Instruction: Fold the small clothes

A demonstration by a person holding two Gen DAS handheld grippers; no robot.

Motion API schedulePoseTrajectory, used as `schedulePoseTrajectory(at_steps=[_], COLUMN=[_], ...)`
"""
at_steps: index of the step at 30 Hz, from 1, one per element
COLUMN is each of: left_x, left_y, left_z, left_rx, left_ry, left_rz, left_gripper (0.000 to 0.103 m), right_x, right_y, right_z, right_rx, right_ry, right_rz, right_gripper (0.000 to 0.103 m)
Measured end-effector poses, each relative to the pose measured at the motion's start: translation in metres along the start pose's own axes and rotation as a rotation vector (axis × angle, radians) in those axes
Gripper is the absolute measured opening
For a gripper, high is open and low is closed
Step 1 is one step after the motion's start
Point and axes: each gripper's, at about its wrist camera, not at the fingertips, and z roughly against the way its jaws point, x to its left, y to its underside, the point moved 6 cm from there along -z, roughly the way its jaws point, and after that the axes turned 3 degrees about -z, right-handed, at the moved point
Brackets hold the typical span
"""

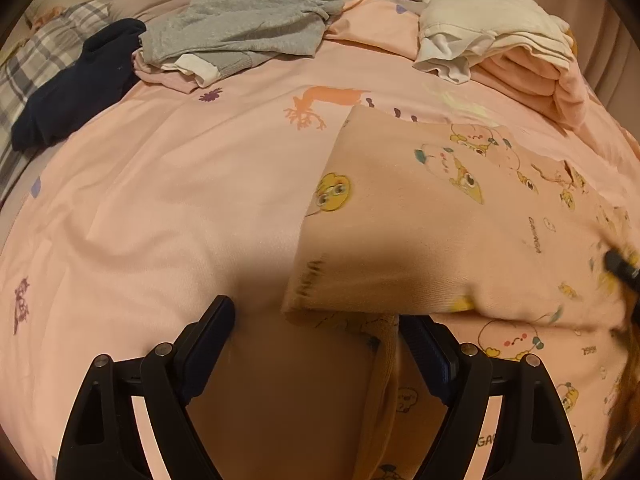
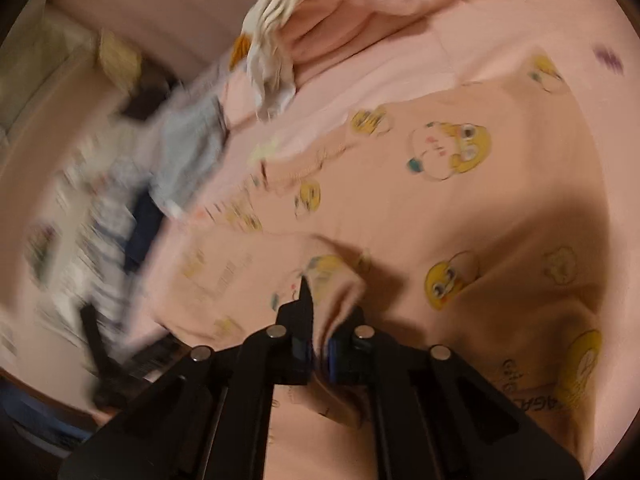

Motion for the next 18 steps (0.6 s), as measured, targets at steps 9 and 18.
schedulePoseTrajectory(at_steps=[9, 18], left_x=[-0.002, -0.018], left_y=[-0.003, 0.001], left_z=[0.000, 0.002], left_rx=[0.065, 0.010], left_ry=[0.027, -0.045], left_rz=[0.036, -0.089], left_gripper=[0.073, 0.072], right_x=[-0.039, -0.077], right_y=[-0.044, -0.040], right_z=[0.078, 0.062], right_rx=[-0.233, -0.157], right_ry=[-0.067, 0.184], right_rz=[-0.118, -0.122], right_gripper=[0.005, 0.007])
